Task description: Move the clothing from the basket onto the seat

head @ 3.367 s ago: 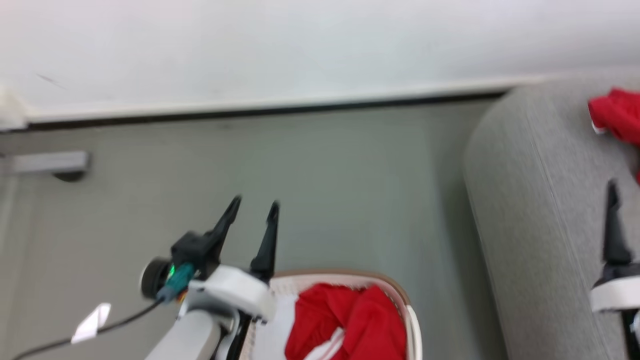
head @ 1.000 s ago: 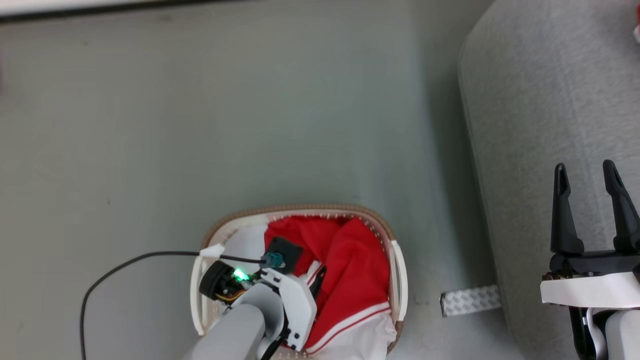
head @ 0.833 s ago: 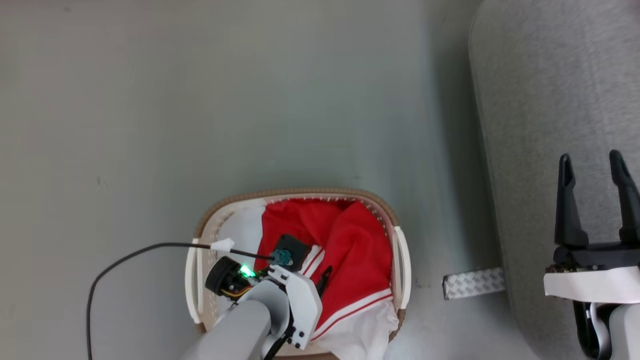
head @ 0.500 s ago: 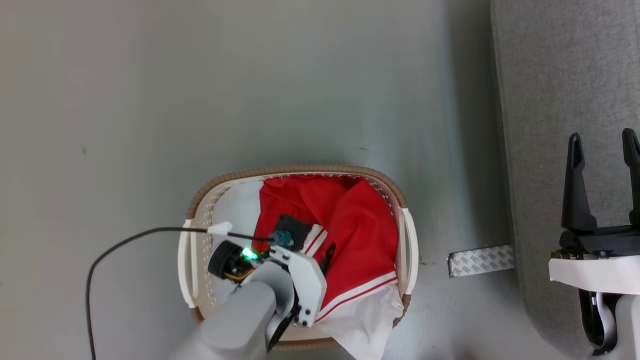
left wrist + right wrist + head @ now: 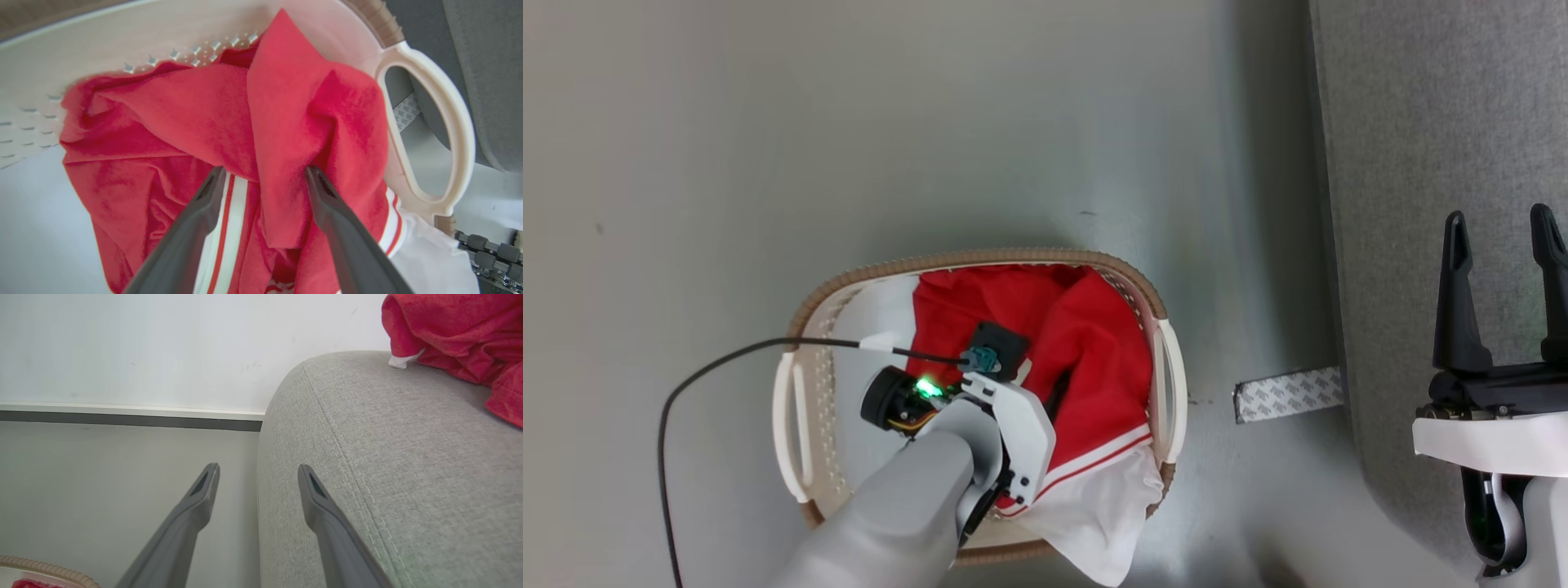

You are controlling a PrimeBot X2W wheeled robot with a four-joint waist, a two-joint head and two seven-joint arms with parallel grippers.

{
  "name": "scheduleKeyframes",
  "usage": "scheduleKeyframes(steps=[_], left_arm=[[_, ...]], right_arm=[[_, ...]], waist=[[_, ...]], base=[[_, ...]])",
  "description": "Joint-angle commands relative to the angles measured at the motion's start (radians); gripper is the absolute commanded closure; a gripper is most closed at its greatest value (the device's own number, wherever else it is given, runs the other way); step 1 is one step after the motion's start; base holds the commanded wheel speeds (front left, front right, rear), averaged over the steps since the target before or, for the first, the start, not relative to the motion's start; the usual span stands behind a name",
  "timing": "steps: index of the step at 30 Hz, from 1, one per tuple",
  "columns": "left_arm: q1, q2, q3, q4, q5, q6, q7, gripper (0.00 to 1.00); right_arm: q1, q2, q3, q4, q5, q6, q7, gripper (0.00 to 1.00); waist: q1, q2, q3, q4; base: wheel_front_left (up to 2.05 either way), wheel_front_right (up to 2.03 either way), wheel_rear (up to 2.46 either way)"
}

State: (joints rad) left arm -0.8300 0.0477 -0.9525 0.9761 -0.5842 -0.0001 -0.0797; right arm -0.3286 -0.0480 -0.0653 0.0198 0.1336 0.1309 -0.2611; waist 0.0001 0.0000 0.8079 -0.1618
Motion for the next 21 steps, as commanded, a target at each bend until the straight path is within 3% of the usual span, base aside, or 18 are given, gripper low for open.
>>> scheduleKeyframes(steps=[1, 11, 12, 13, 15, 21], left_arm=[[-0.02, 0.006, -0.009, 0.013, -0.013, 0.002, -0.006, 0.0], [-0.088, 0.005, -0.067, 0.031, -0.057, -0.015, -0.034, 0.0], [-0.091, 0.005, -0.075, 0.028, -0.059, -0.019, -0.041, 0.09], [-0.093, 0.005, -0.084, 0.025, -0.061, -0.024, -0.046, 0.47], [-0.094, 0.006, -0.092, 0.021, -0.08, -0.028, -0.062, 1.0], [-0.068, 0.005, -0.098, 0.007, -0.149, -0.025, -0.116, 1.0]], right_arm=[[-0.019, -0.001, 0.0, -0.008, 0.013, 0.0, -0.002, 0.0], [-0.02, 0.0, -0.003, -0.027, 0.011, 0.0, -0.001, 0.0], [-0.02, 0.001, -0.003, -0.028, 0.01, 0.0, 0.0, 0.0], [-0.02, 0.001, -0.003, -0.028, 0.009, 0.0, 0.0, 0.0], [-0.02, 0.001, -0.006, -0.027, 0.007, 0.001, 0.0, 0.0], [-0.019, -0.002, -0.024, -0.003, 0.017, 0.001, 0.0, 0.0]], waist=[[-0.0001, 0.0, 0.024, -0.013], [-0.0001, 0.0, 0.111, -0.019], [-0.0001, 0.0, 0.115, -0.019], [-0.0001, 0.0, 0.118, -0.019], [-0.0001, 0.0, 0.118, -0.017], [-0.0001, 0.0, 0.039, 0.004]], base=[[0.0, 0.0, 0.0], [0.0, 0.0, 0.0], [0.0, 0.0, 0.0], [0.0, 0.0, 0.0], [0.0, 0.0, 0.0], [0.0, 0.0, 0.0]])
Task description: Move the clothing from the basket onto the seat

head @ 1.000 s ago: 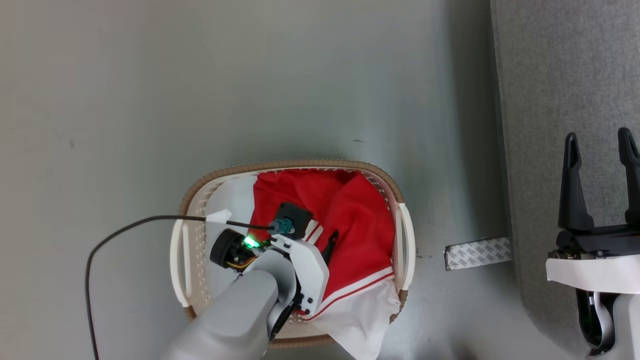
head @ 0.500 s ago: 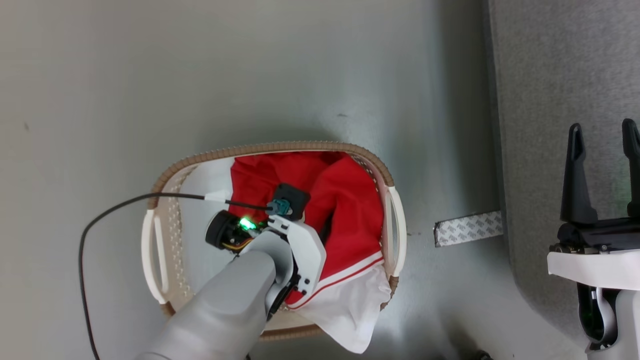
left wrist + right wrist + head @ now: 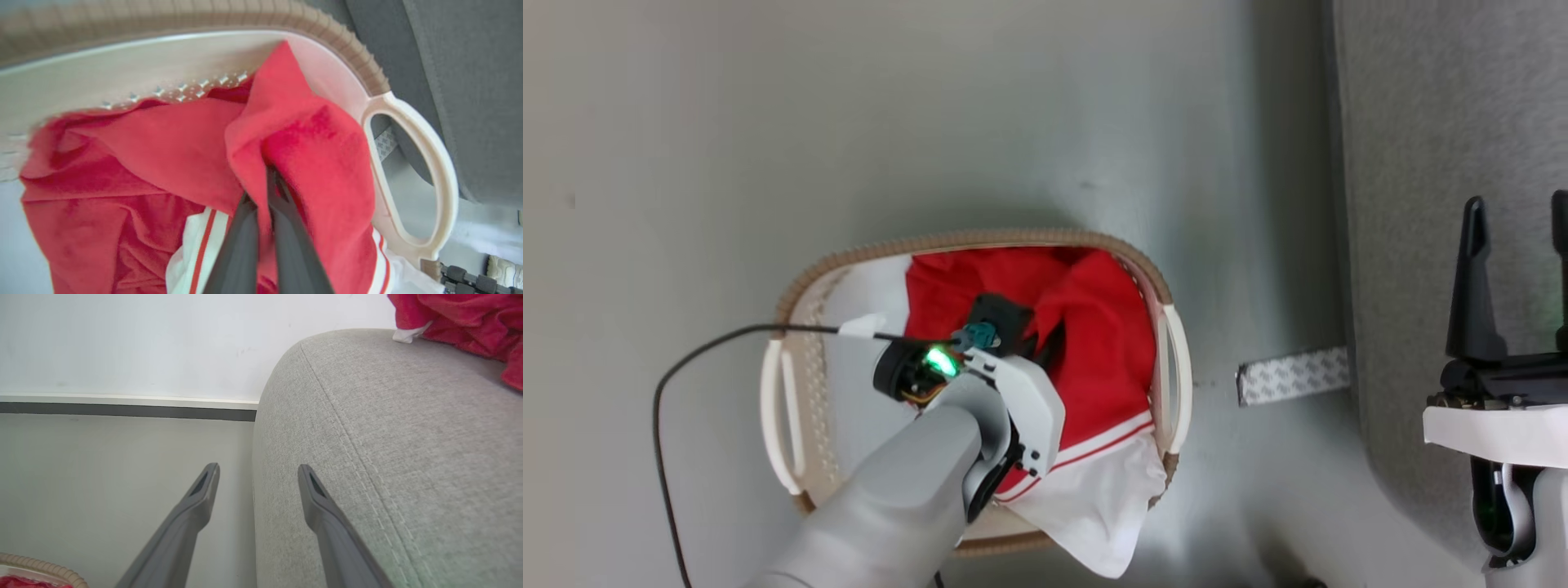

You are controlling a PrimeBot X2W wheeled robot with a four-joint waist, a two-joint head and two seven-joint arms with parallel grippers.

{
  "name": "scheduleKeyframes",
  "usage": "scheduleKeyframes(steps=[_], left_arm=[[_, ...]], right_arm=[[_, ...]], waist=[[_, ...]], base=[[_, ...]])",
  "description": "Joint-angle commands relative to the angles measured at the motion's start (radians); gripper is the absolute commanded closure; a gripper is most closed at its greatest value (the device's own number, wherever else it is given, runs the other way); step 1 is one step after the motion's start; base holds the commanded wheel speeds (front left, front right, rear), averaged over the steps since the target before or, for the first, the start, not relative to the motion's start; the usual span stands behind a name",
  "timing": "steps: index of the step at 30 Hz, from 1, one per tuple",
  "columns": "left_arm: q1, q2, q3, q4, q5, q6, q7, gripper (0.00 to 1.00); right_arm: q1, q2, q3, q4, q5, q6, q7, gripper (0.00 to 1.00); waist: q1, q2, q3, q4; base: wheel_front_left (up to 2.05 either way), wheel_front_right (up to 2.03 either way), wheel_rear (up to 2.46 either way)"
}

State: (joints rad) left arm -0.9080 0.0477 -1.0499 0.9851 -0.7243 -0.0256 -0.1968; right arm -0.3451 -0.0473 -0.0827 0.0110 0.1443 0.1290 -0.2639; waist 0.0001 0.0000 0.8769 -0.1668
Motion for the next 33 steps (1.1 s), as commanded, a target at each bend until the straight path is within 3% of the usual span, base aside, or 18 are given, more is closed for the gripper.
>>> scheduleKeyframes(steps=[1, 10, 21, 33], left_arm=[[0.021, 0.005, 0.004, -0.003, -0.026, 0.002, -0.01, 1.0], [0.121, 0.005, 0.095, -0.045, -0.105, 0.035, -0.068, 1.0], [0.305, 0.042, 0.272, -0.242, -0.01, 0.106, -0.068, 1.0], [0.404, 0.128, 0.381, -0.43, 0.05, 0.173, -0.068, 1.0]], right_arm=[[0.001, -0.003, -0.003, 0.011, 0.009, 0.003, 0.002, 0.0], [0.089, -0.002, -0.012, 0.071, 0.008, 0.003, 0.002, 0.0], [0.249, -0.003, -0.024, 0.139, -0.043, 0.003, 0.002, 0.0], [0.351, -0.003, 0.005, 0.182, -0.045, 0.003, 0.002, 0.0]], waist=[[-0.0001, 0.0, -0.055, 0.012], [-0.0001, 0.0, -0.331, 0.08], [-0.0001, 0.0, -0.657, 0.171], [-0.0001, 0.0, -0.871, 0.185]], base=[[0.0, 0.0, 0.0], [0.0, 0.0, 0.0], [0.0, 0.0, 0.0], [0.0, 0.0, 0.0]])
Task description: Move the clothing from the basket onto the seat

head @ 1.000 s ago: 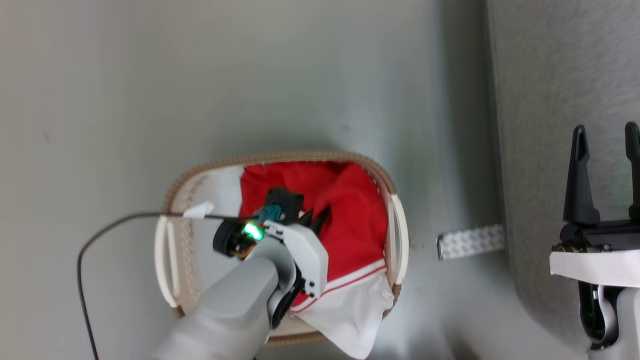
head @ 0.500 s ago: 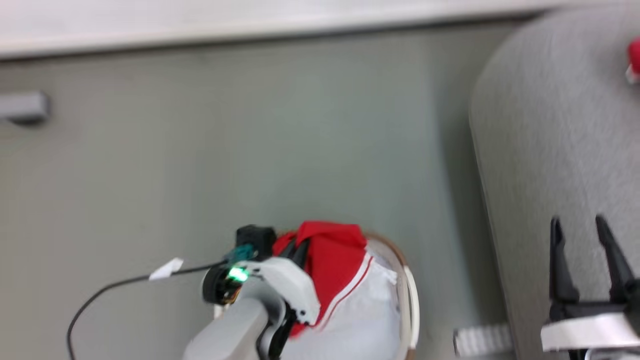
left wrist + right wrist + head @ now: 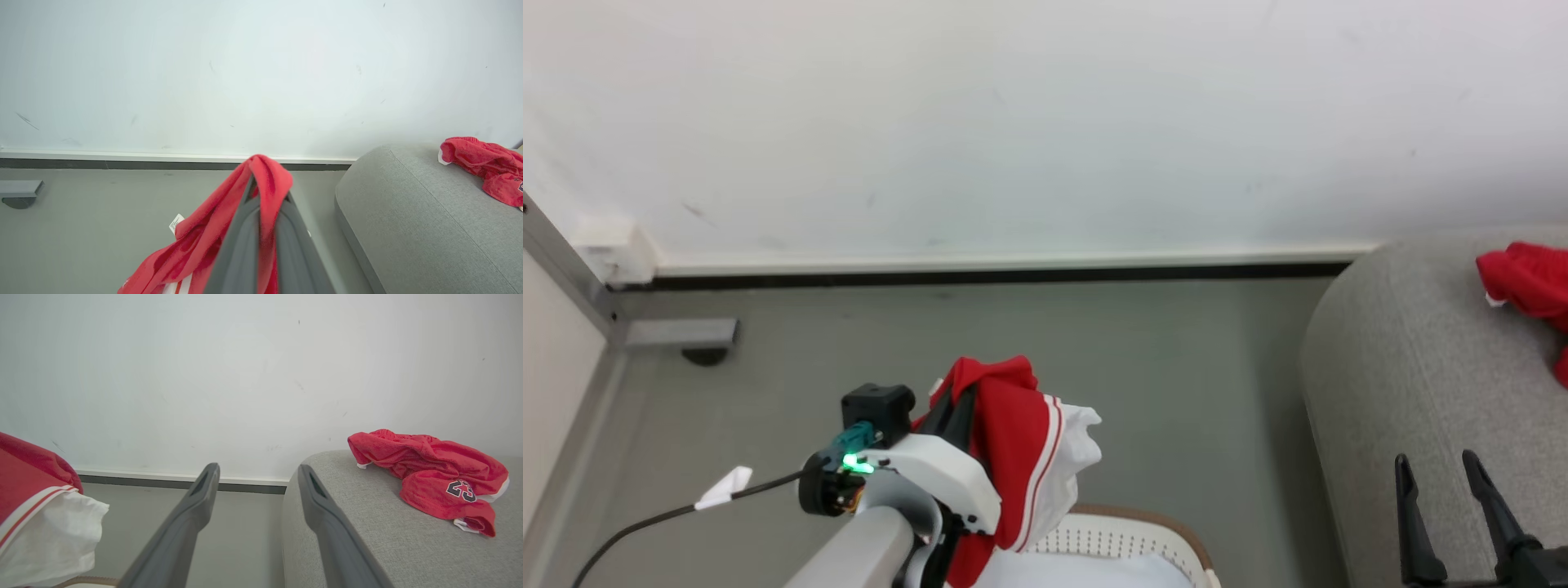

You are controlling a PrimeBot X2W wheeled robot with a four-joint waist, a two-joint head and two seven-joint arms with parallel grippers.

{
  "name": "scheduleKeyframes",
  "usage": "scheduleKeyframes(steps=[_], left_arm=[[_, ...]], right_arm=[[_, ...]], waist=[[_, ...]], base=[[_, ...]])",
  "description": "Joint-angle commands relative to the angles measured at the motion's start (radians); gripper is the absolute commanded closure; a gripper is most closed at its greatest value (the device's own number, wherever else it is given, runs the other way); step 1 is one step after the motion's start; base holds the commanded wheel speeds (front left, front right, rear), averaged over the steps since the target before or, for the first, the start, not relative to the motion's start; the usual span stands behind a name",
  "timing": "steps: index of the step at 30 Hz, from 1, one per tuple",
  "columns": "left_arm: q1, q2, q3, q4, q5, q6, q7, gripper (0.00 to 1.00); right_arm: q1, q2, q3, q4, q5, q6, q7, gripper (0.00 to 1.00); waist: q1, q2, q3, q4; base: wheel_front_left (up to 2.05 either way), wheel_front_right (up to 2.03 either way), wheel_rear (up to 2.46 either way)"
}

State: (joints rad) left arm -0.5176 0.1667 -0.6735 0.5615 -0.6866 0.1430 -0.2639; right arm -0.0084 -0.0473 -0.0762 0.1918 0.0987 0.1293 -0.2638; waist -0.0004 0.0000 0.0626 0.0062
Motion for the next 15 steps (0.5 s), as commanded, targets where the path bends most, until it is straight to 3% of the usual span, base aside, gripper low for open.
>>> scheduleKeyframes(steps=[1, 15], left_arm=[[0.017, 0.017, 0.006, -0.021, 0.014, 0.01, 0.0, 1.0], [0.062, 0.138, 0.025, -0.241, 0.024, 0.089, 0.086, 1.0]], right_arm=[[0.023, -0.003, 0.001, 0.003, 0.0, 0.002, 0.002, 0.0], [0.082, -0.002, 0.027, -0.022, 0.013, 0.002, 0.002, 0.0]], waist=[[0.0004, 0.0, -0.068, 0.011], [0.0004, 0.0, -0.131, -0.016]], base=[[0.0, 0.0, 0.0], [0.0, 0.0, 0.0]])
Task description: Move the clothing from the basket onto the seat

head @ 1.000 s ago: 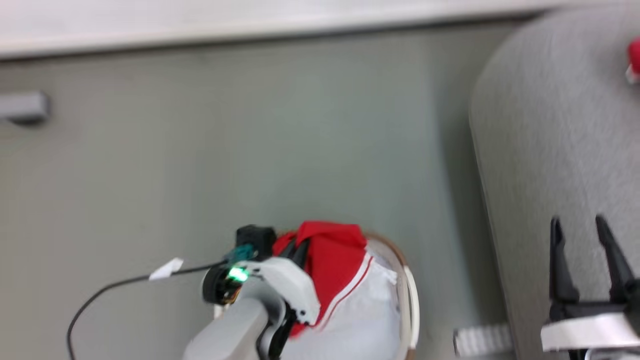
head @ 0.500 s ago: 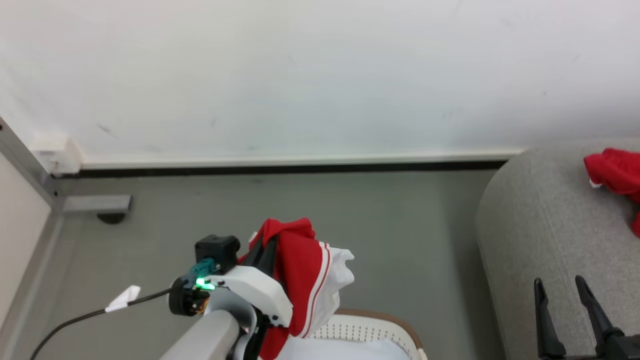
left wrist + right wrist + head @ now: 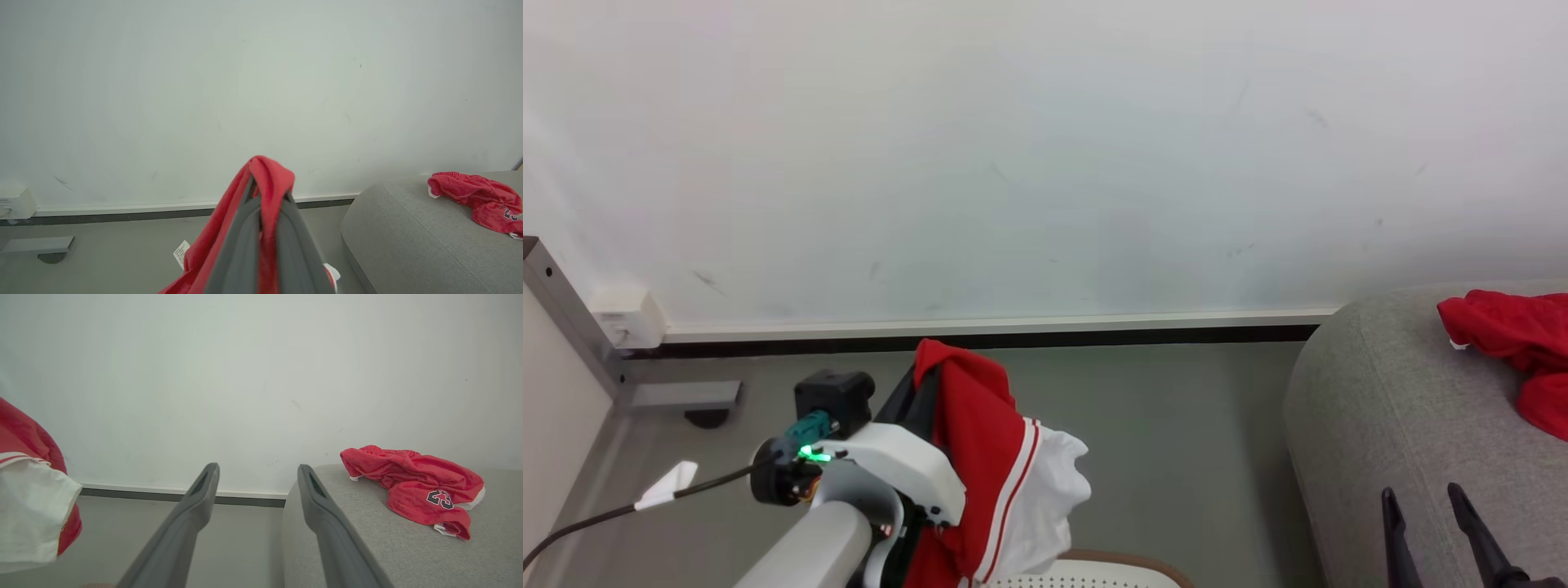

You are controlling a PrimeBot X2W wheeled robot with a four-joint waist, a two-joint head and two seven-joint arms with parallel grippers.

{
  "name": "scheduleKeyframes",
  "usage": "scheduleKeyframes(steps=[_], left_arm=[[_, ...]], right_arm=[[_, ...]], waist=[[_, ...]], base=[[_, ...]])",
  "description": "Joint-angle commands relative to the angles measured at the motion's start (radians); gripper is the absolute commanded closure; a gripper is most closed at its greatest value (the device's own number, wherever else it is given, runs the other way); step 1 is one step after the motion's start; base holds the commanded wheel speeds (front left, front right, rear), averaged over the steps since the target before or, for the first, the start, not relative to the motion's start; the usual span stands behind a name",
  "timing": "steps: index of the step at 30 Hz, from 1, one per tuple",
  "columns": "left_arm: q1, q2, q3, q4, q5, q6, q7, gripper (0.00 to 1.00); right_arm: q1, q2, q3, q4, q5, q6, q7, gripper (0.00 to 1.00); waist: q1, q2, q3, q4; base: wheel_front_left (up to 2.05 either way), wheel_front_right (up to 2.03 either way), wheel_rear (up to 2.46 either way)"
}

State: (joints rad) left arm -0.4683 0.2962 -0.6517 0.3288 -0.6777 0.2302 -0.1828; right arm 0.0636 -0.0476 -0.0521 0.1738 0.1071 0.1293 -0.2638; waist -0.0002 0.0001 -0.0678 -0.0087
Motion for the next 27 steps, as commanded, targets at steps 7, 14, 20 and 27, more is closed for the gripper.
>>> scheduleKeyframes(steps=[7, 14, 20, 27], left_arm=[[0.026, 0.038, -0.003, -0.09, 0.024, 0.027, 0.036, 1.0], [0.016, 0.05, -0.018, -0.176, 0.029, 0.043, 0.068, 1.0], [0.006, 0.04, -0.035, -0.213, 0.032, 0.046, 0.085, 1.0], [-0.009, 0.019, -0.068, -0.228, 0.04, 0.031, 0.098, 1.0]], right_arm=[[0.021, -0.007, 0.047, -0.038, 0.003, 0.002, 0.002, 0.0], [-0.035, -0.116, 0.24, -0.135, 0.076, 0.002, 0.068, 0.0], [-0.156, -0.233, 0.459, -0.173, 0.182, 0.001, 0.151, 0.0], [-0.354, -0.264, 0.676, -0.088, 0.274, 0.001, 0.2, 0.0]], waist=[[0.0002, -0.0001, 0.004, -0.005], [0.0002, -0.0001, 0.019, 0.002], [0.0002, -0.0001, 0.027, 0.008], [0.0002, -0.0001, 0.03, 0.02]], base=[[0.0, 0.0, 0.0], [0.0, 0.0, 0.0], [0.0, 0.0, 0.0], [0.0, 0.0, 0.0]])
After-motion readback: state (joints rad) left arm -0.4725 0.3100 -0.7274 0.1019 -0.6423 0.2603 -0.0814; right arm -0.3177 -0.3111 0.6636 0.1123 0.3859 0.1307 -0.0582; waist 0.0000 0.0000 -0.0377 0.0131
